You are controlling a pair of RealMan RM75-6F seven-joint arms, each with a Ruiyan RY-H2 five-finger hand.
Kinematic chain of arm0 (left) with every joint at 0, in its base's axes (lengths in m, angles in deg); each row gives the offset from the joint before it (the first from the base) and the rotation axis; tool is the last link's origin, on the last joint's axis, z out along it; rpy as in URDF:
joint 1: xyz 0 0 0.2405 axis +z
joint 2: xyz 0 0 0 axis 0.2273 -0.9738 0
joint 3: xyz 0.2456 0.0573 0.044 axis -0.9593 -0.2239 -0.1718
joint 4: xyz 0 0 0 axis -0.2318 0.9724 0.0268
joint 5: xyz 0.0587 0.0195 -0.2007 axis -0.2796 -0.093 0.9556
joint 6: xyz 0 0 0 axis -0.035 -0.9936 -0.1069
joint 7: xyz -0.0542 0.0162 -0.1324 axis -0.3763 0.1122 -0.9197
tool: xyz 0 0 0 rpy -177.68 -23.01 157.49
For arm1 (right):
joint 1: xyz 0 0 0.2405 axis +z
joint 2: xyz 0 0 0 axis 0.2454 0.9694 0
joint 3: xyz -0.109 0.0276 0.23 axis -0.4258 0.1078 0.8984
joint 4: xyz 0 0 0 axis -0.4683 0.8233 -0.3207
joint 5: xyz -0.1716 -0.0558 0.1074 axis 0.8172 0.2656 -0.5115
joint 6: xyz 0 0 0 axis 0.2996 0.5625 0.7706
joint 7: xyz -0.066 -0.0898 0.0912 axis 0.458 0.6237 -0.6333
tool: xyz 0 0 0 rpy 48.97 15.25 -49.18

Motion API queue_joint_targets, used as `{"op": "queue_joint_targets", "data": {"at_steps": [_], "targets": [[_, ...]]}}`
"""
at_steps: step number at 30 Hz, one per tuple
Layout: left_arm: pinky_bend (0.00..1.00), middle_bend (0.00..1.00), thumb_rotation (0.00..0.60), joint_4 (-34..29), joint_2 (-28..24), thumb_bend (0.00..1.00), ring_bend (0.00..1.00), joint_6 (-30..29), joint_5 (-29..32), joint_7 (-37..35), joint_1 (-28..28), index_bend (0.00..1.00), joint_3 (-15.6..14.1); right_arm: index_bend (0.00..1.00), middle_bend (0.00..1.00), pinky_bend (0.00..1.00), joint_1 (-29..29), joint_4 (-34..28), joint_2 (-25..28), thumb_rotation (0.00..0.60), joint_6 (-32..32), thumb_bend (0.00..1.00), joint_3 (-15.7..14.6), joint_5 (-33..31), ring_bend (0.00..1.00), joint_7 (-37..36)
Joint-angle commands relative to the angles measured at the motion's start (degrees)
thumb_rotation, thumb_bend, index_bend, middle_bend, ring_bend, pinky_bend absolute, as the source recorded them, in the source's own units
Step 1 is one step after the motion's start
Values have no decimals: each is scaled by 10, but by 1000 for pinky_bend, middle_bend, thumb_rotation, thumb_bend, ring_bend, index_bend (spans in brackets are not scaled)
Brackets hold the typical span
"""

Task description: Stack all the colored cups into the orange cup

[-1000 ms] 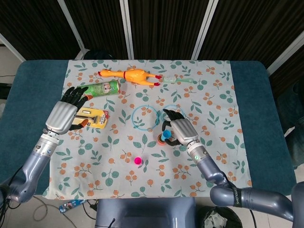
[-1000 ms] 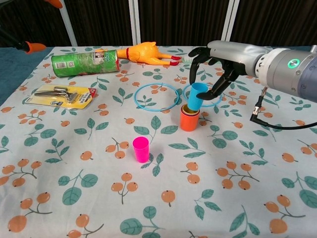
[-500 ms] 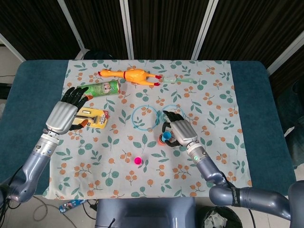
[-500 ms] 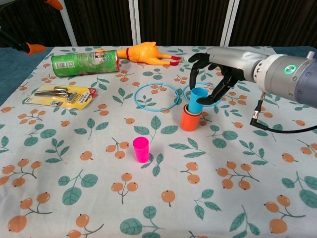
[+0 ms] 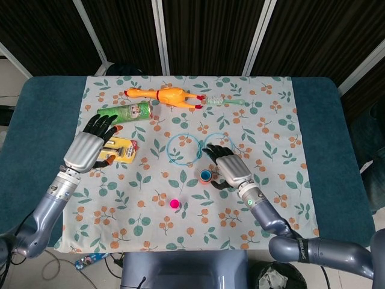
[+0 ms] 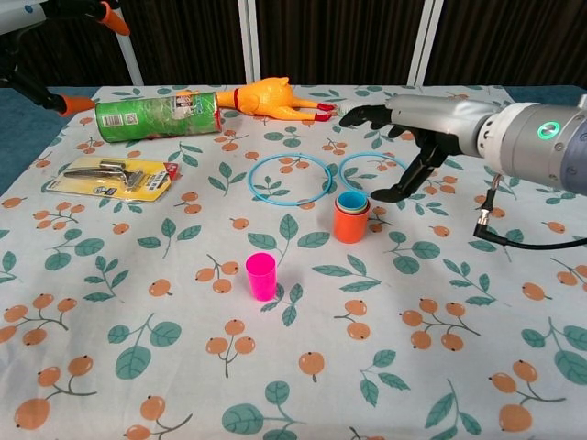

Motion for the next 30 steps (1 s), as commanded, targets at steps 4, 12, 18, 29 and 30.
{"op": "queue_joint_targets", "data": {"at_steps": [4, 12, 18, 29, 30], "targets": [[0, 0, 600, -14, -1, 239, 0, 8, -7, 1, -2, 193, -6, 68, 0, 116, -31, -22, 45, 600, 60, 369, -7, 35, 0, 9], [0, 0, 600, -64, -18, 225, 0, 69, -2, -6, -23, 198, -19, 68, 0, 69, -150, -32, 131, 600, 204, 369, -66, 159, 0, -51], [0, 0, 600, -113, -36, 200, 0, 125, 11, -5, -44, 179, -28, 21, 0, 60, -242, 13, 142, 600, 322, 369, -116, 243, 0, -89], [0, 0, 600, -157, -39, 169, 0, 155, 31, 38, -65, 178, -33, 9, 0, 46, -332, 85, 96, 600, 390, 369, -158, 288, 0, -86], [0, 0, 600, -160, -39, 169, 0, 157, 34, 42, -67, 183, -34, 9, 0, 46, -336, 92, 91, 600, 389, 369, -159, 289, 0, -89]]}}
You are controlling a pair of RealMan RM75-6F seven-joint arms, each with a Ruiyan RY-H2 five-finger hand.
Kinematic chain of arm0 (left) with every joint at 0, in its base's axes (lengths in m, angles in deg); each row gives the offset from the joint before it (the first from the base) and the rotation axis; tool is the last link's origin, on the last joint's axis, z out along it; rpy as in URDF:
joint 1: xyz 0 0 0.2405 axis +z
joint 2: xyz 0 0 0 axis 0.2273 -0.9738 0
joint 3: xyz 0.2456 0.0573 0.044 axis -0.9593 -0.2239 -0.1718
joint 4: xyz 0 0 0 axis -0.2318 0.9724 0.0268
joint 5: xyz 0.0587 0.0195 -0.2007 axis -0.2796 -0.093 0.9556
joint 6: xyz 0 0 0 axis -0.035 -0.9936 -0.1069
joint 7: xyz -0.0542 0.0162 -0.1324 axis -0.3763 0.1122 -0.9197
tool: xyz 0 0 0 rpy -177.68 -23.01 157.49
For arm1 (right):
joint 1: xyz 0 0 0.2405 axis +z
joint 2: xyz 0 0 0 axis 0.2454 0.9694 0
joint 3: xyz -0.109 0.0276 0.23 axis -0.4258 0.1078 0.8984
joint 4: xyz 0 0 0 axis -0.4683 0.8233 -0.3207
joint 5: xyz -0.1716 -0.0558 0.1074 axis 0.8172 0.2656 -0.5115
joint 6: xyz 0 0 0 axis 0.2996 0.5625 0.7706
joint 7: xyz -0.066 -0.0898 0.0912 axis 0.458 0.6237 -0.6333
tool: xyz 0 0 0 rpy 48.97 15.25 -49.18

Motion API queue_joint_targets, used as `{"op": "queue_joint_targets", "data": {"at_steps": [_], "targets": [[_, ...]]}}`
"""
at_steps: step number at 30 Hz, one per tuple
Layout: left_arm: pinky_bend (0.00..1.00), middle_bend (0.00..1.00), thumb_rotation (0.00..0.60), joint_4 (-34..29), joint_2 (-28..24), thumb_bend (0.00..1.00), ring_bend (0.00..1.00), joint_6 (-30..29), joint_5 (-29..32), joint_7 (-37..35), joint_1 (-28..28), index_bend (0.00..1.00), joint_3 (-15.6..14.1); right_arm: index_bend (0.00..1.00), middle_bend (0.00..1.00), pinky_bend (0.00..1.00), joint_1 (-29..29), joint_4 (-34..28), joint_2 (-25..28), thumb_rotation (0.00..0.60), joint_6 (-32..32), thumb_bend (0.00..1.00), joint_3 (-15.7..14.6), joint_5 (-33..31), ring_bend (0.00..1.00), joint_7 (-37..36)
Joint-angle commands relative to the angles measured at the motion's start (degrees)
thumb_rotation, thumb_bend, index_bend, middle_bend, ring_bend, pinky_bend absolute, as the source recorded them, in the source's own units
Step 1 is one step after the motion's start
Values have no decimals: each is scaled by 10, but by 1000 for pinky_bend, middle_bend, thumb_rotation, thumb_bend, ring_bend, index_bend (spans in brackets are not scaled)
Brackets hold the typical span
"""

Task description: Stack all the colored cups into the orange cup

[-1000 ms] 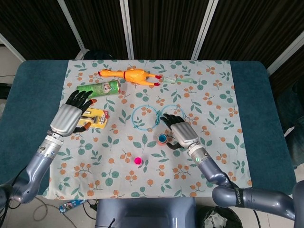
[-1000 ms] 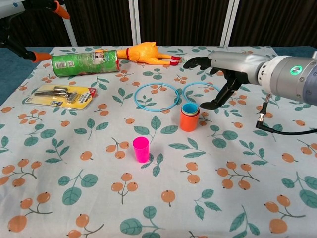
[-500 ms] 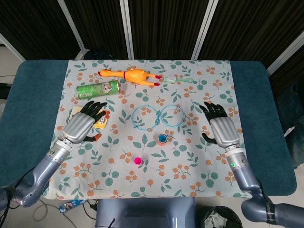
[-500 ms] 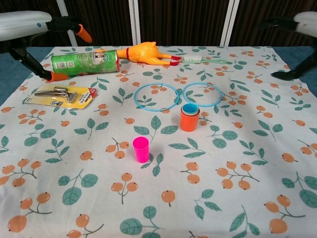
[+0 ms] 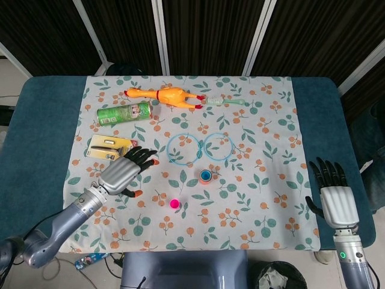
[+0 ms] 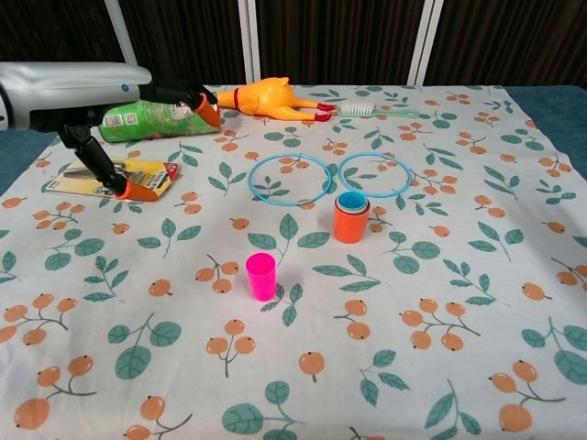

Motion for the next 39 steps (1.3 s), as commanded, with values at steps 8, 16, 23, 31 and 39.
{"op": "queue_joint_targets", "data": {"at_steps": [8, 16, 23, 31, 39], "targets": [[0, 0, 600, -29, 1, 168, 0, 37, 24, 11, -19, 206, -11, 9, 0, 40, -25, 42, -32, 600, -11, 369, 5, 6, 0, -25], [0, 0, 600, -27, 22, 169, 0, 58, 34, 22, -34, 217, -20, 10, 0, 40, -35, 59, -40, 600, -14, 368, 19, 12, 0, -36], [0, 0, 600, -15, 53, 169, 0, 59, 49, 54, -45, 261, -26, 10, 0, 40, -40, 60, -44, 600, -20, 368, 28, 15, 0, -37], [0, 0, 600, 7, 93, 173, 0, 54, 73, 94, -55, 292, -33, 9, 0, 40, -44, 59, -43, 600, -28, 369, 35, 18, 0, -42], [0, 0, 600, 31, 129, 215, 0, 51, 94, 108, -63, 315, -34, 10, 0, 40, -48, 57, -42, 600, -34, 369, 42, 19, 0, -47]]}}
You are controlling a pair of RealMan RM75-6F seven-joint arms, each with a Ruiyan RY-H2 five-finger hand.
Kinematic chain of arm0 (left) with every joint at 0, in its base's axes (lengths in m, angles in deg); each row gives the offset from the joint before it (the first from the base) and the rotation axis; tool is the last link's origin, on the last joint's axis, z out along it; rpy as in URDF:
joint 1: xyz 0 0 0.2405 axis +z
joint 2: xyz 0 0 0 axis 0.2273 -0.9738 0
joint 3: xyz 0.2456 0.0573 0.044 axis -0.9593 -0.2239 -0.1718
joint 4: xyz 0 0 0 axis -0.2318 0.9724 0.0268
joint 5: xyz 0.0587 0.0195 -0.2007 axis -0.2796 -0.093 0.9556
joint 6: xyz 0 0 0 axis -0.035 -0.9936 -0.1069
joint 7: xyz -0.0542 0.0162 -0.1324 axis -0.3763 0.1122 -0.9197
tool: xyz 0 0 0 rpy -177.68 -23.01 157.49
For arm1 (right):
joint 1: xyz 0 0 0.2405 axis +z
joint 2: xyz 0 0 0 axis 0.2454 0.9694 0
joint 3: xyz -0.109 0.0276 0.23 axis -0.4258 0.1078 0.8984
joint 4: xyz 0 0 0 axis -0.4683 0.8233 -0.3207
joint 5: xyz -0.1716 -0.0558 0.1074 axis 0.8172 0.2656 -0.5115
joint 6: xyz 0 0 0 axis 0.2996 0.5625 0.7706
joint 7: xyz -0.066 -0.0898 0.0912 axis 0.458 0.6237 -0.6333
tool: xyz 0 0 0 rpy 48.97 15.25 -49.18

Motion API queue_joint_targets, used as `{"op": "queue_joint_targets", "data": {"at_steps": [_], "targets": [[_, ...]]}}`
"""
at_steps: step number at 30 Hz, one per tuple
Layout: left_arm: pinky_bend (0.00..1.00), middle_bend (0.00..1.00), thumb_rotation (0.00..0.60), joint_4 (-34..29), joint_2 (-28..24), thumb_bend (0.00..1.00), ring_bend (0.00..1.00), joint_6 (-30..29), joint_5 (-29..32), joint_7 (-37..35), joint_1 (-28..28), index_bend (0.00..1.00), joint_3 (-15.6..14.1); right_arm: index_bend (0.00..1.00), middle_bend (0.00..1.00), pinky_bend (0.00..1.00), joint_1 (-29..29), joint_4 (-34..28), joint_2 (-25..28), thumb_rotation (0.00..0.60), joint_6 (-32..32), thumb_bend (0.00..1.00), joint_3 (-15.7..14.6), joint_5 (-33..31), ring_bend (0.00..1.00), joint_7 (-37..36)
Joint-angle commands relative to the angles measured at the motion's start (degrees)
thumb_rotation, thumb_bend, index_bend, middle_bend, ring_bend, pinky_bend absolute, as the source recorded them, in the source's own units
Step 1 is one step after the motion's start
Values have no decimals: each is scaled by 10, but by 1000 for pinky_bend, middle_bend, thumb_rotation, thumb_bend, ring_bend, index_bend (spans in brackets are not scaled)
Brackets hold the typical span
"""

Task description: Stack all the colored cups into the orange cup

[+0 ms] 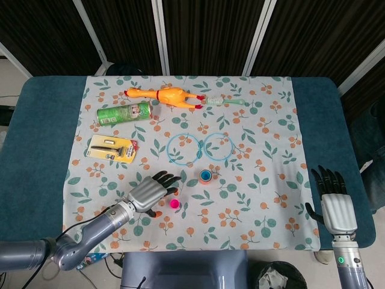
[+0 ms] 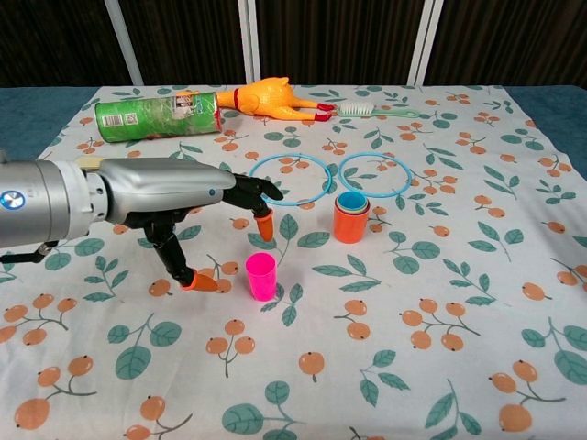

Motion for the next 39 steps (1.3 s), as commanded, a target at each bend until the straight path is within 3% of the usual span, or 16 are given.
{"op": "queue_joint_targets", "data": {"at_steps": [1, 39], "targets": [[0, 0, 600, 7, 10, 219, 0, -1, 3, 4, -4, 321, 0, 10, 0, 40, -1, -1, 0, 600, -1, 369, 2, -1, 0, -1], [0, 22, 600, 32, 61, 293, 0, -24, 38, 71, -26, 434, -2, 11, 0, 40, -11, -6, -1, 600, -14, 369, 24, -9, 0, -1]]}}
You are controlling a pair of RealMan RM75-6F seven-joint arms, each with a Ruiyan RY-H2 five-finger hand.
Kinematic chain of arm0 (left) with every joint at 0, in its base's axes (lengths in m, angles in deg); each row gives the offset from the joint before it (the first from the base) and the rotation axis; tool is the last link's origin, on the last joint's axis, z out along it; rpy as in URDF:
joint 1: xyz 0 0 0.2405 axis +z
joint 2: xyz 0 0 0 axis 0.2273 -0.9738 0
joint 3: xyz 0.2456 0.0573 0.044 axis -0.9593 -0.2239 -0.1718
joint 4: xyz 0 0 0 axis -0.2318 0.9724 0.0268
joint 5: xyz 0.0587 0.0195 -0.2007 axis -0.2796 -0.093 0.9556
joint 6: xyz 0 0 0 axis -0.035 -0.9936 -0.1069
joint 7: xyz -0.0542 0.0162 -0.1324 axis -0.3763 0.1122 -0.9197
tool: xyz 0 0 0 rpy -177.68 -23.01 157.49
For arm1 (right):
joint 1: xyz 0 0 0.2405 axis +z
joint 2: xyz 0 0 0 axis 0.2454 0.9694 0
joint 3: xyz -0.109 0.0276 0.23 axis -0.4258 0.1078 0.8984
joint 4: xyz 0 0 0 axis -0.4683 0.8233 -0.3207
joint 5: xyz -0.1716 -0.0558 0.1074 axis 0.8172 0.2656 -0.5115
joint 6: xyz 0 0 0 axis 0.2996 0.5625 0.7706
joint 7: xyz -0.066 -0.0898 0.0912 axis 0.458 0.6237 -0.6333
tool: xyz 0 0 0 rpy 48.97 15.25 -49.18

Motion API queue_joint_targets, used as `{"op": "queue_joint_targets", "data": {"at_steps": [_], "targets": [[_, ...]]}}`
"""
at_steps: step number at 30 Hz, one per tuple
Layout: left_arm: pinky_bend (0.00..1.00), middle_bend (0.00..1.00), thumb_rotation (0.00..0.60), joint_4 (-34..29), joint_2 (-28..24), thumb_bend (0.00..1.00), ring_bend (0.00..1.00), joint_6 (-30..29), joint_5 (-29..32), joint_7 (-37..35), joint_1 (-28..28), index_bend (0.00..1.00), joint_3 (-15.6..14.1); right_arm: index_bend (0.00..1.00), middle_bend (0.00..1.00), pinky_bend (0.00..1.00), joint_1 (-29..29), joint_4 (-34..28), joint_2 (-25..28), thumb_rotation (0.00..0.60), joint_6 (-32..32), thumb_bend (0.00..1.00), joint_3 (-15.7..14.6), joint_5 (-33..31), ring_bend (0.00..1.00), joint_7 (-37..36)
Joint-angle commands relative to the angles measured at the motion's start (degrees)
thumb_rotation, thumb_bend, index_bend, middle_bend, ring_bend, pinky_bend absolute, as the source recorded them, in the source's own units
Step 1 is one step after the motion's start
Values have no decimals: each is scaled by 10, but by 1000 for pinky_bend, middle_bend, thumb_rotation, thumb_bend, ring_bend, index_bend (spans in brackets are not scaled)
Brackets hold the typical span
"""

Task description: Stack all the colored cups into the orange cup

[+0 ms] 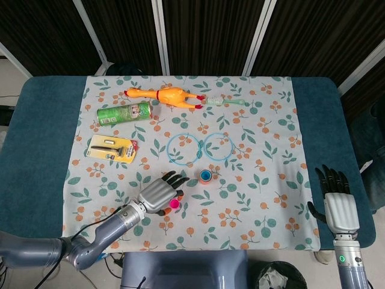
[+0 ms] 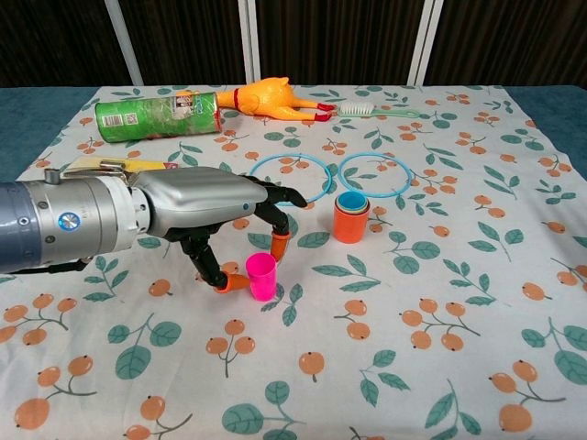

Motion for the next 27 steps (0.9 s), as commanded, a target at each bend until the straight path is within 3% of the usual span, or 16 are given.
{"op": "queue_joint_targets", "data": {"at_steps": [1, 14, 22, 27], "targets": [[0, 24, 600, 0, 2, 296, 0, -1, 1, 2, -1, 441, 0, 12, 0, 40, 0, 0, 0, 600, 0, 369, 1, 0, 0, 0], [0, 38, 600, 0, 8, 355, 0, -13, 9, 12, -4, 479, 1, 18, 0, 40, -3, 1, -1, 600, -3, 369, 6, -1, 0, -4], [0, 39, 600, -26, -9, 354, 0, -38, -2, 0, -3, 480, 26, 22, 0, 40, -5, 1, -1, 600, -5, 369, 11, -6, 0, -3], [0, 42, 600, -41, -19, 354, 0, -55, -2, -13, -8, 482, 57, 21, 0, 40, -6, 1, 0, 600, -6, 369, 14, -8, 0, -2]]}}
